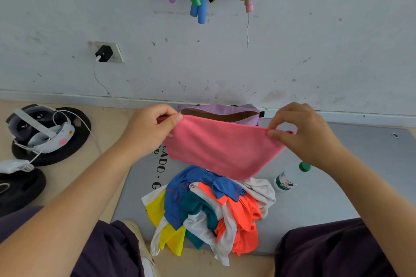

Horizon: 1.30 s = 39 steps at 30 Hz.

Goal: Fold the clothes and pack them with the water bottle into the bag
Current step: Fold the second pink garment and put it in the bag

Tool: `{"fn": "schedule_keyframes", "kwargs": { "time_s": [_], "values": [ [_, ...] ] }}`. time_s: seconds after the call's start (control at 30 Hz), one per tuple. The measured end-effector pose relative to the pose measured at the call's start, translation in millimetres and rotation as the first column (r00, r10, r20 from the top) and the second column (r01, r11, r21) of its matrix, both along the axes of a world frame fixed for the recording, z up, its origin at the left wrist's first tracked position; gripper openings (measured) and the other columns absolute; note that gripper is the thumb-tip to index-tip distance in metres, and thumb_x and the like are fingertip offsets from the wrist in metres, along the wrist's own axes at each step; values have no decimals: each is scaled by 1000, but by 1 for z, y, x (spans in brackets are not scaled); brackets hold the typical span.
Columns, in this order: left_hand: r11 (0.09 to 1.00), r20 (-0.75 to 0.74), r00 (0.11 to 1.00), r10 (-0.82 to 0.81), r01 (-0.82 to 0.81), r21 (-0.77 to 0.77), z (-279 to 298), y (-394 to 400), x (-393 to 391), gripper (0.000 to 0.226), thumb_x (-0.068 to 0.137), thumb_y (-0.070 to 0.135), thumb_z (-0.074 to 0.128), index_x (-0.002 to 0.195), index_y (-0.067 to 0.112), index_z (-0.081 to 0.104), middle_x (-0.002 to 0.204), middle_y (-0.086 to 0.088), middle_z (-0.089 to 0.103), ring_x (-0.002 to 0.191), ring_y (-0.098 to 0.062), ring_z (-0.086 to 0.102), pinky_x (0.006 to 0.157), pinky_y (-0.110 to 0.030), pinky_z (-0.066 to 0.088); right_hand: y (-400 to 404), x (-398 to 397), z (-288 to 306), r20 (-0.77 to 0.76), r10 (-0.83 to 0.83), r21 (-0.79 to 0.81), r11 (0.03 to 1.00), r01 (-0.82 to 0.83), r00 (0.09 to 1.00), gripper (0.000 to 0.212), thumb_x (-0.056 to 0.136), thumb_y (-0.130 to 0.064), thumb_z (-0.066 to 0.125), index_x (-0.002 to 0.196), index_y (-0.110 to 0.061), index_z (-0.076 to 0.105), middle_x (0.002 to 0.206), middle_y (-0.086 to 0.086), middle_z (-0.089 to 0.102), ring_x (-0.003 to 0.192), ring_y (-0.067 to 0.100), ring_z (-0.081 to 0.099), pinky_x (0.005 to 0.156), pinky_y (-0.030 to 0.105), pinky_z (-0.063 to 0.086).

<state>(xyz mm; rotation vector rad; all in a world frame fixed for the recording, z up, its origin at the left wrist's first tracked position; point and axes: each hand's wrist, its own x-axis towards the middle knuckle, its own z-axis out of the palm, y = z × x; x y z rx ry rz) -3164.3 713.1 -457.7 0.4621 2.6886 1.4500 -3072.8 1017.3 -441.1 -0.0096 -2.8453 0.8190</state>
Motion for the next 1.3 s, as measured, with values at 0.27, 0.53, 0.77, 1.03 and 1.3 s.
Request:
{"fn": "schedule_keyframes", "kwargs": {
  "time_s": [0.27,0.53,0.77,1.03,1.3],
  "values": [
    [937,150,926,-346,334,102,9,43,45,37,66,63,74,99,45,71,51,5,45,51,-6,43,54,-19,34,-41,15,5,142,328,-540,816,-205,934,7,89,-16,69,86,-23,67,60,0,47,56,9,40,53,16,33],
    [928,195,924,-330,280,246,9,46,48,17,81,49,70,72,35,73,65,11,58,62,-1,49,62,-16,40,-43,18,11,121,314,-723,678,-133,942,23,82,-9,75,100,-19,65,76,-1,62,70,10,56,68,19,49],
    [935,217,931,-293,231,268,8,43,45,26,79,47,66,73,22,72,63,11,57,62,-1,52,63,-14,42,-43,19,14,96,266,-718,686,-119,959,12,82,-2,72,91,-9,67,84,5,66,76,15,59,73,25,53],
    [951,211,933,-292,260,167,4,43,45,22,82,53,68,80,32,74,81,-7,70,72,-5,60,73,-30,48,-43,22,19,82,290,-675,720,-161,953,13,77,-17,71,87,-11,75,87,2,73,86,19,68,80,21,54],
    [937,251,905,-342,310,161,5,42,48,25,77,57,64,82,36,75,82,1,73,75,-2,64,72,-20,48,-40,23,22,106,331,-805,583,-114,938,25,75,-11,74,99,-16,74,78,9,73,77,16,70,76,21,55]
  ]
}}
